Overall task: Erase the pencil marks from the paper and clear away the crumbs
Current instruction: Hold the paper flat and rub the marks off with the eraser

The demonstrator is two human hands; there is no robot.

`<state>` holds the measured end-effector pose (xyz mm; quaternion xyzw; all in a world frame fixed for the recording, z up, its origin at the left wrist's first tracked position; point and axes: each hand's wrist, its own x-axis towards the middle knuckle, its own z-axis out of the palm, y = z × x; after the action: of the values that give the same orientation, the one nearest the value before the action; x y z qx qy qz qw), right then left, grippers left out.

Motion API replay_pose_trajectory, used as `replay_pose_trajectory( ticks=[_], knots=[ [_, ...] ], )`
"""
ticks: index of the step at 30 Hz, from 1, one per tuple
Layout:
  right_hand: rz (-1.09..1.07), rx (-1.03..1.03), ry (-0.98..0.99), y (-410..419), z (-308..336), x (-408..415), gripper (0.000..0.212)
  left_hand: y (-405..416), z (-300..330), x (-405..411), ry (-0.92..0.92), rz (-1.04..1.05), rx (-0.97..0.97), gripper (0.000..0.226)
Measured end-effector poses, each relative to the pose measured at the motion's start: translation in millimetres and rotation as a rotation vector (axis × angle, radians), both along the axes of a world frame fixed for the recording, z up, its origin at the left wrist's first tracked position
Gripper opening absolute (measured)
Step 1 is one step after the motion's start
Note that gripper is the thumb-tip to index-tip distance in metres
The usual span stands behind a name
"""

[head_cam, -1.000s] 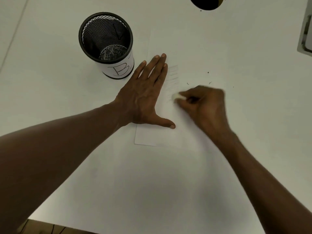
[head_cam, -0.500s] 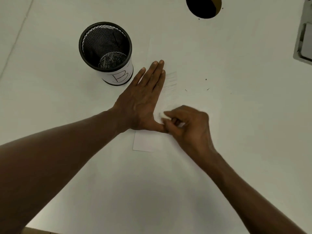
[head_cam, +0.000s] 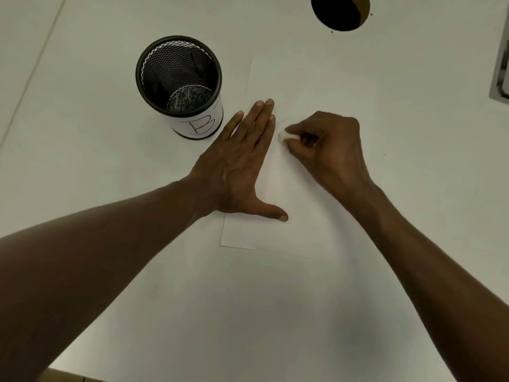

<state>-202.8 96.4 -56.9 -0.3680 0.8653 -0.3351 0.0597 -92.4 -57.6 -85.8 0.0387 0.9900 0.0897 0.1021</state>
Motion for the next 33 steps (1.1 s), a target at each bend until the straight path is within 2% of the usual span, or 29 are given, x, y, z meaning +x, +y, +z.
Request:
replay_pose_trajectory(
  ticks=[4, 6, 9, 14, 20, 23, 28, 33],
  knots=[
    [0.151, 0.079, -0.119, 29.0, 5.4, 57.3, 0.011, -1.7, -3.2, 1.0, 0.022, -0.005, 0.028, 0.153],
    [0.113, 0.054, -0.146, 20.6, 4.4, 40.0, 0.014, -2.3, -3.4, 0.8, 0.018, -0.001, 0.02, 0.154],
    [0.026, -0.005, -0.066, -1.5, -0.6, 7.0, 0.016, -0.9, -2.6, -0.7, 0.009, -0.002, 0.006, 0.155],
    [0.101, 0.049, -0.175, 30.7, 8.1, 63.6, 0.013, -1.7, -3.1, 0.1, 0.013, -0.003, 0.004, 0.153],
    [-0.088, 0.004, -0.122, 4.5, -4.5, -20.0, 0.015, 0.0, -1.6, -0.1, -0.012, 0.007, -0.031, 0.155],
    [-0.104, 0.055, -0.135, 14.2, -7.0, -9.5, 0.015, -0.2, -2.6, 0.3, 0.016, 0.007, -0.008, 0.148],
    [-0.124, 0.078, -0.209, 11.8, 1.2, -13.7, 0.013, 0.6, 0.4, -8.6, 0.112, 0.101, 0.156, 0.129],
    [-0.122, 0.084, -0.237, 15.5, 5.1, -14.3, 0.014, 0.2, -2.4, -17.0, 0.087, 0.101, 0.059, 0.132]
  ],
)
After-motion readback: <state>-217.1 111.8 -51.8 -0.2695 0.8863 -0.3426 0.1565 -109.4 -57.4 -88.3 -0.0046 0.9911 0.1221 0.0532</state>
